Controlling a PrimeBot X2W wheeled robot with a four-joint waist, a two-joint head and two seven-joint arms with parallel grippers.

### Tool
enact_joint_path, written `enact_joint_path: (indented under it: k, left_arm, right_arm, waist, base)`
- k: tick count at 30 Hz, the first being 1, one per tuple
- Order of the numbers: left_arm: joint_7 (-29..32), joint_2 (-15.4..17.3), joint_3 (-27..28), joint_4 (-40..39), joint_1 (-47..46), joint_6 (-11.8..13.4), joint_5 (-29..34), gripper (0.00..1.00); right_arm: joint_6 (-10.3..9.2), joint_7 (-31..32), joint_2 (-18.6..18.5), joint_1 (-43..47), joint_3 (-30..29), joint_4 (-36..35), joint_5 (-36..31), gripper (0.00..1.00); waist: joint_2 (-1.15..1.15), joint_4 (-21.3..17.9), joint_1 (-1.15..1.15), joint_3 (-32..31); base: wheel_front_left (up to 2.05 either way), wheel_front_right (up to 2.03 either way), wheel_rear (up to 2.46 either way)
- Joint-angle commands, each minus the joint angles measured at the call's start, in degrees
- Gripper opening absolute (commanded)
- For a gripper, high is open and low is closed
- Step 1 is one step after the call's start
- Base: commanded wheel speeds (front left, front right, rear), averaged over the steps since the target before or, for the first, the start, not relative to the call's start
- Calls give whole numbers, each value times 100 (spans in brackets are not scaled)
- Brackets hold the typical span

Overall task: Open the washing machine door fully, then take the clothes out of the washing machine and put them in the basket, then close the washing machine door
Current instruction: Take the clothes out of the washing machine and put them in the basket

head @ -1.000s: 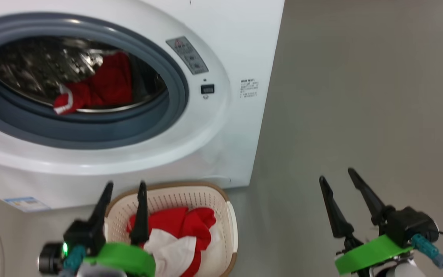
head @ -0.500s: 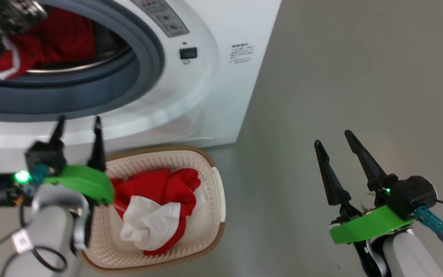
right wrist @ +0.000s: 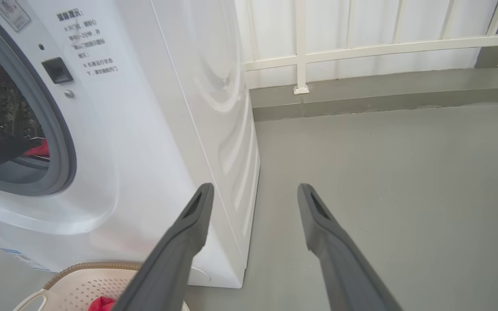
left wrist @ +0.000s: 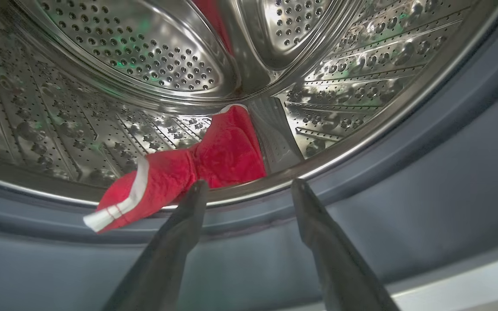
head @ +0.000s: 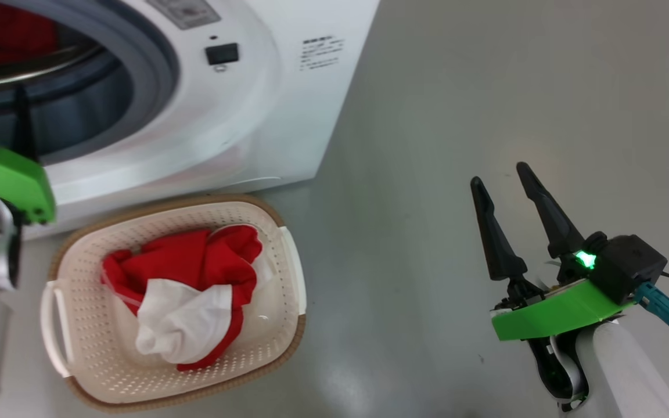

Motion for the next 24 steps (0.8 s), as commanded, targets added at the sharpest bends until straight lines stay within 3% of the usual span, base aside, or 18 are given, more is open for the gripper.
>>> enact_joint_path:
  k: [1, 13, 24]
  left_arm:
    - [43, 349, 186, -103, -168, -31, 84, 100]
    - [929, 1386, 2, -39, -938, -260, 479, 100]
    - [1992, 2102, -147, 50, -1302, -377, 720, 100]
  right_arm:
    - [19, -37, -11, -48, 159, -124, 76, 100]
    - [19, -37, -11, -223, 243, -129, 352, 100]
    - [19, -37, -11, -338, 330, -180, 499, 100]
  waist:
    - [0, -199, 0, 190]
    - [0, -505, 0, 463]
    - [0, -647, 0, 674]
  base:
    - [0, 0, 0]
    - [0, 0, 0]
    - [0, 0, 0]
